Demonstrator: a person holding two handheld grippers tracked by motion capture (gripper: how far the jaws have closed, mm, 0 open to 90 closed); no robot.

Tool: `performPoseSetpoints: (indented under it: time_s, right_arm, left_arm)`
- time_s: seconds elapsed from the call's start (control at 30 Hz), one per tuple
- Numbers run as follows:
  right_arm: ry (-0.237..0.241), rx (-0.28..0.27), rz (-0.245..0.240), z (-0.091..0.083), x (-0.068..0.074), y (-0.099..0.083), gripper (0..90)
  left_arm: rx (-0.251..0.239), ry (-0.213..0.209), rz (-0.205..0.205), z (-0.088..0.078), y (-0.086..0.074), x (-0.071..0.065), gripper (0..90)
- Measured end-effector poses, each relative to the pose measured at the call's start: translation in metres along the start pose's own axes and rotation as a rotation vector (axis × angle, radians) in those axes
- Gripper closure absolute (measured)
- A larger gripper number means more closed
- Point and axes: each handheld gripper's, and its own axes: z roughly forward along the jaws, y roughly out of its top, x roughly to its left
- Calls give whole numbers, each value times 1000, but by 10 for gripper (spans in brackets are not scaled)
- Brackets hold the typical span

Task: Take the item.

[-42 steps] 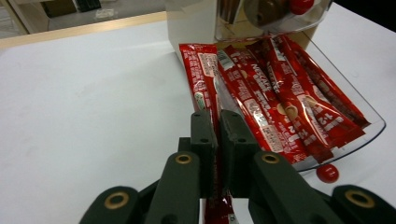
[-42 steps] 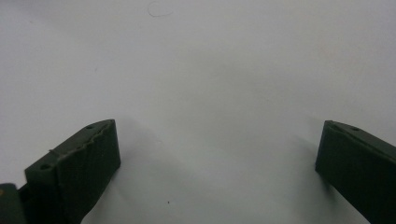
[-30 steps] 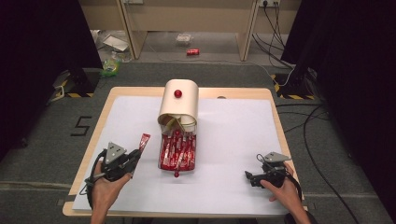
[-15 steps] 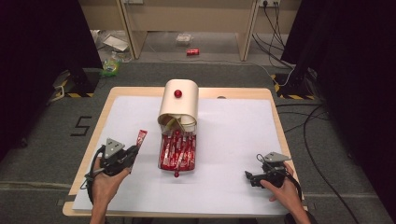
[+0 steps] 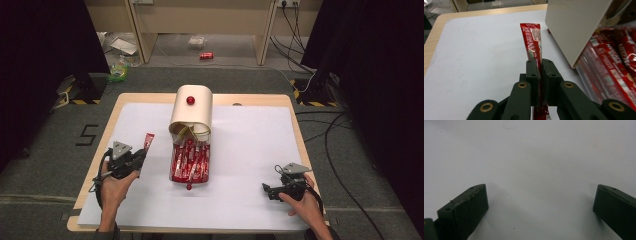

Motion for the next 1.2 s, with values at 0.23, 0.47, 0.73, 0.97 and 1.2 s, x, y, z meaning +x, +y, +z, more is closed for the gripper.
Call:
performPoseSetpoints:
  time_s: [0.23, 0.47, 0.73, 0.97, 1.2]
  right_arm:
    - [0, 0, -1, 0, 0, 0, 3]
    - [0, 0, 0, 0, 0, 0, 3]
    - [0, 0, 0, 0, 0, 0, 3]
    - [0, 0, -1, 0, 0, 0, 3]
    - [0, 0, 1, 0, 0, 0, 3]
  left_arm:
    - [26, 15, -15, 13, -3, 10, 836]
    - [41, 15, -19, 28, 0, 15, 835]
    - [70, 29, -18, 47, -1, 19, 835]
    - [85, 31, -17, 53, -3, 20, 833]
    - [91, 35, -23, 56, -5, 20, 831]
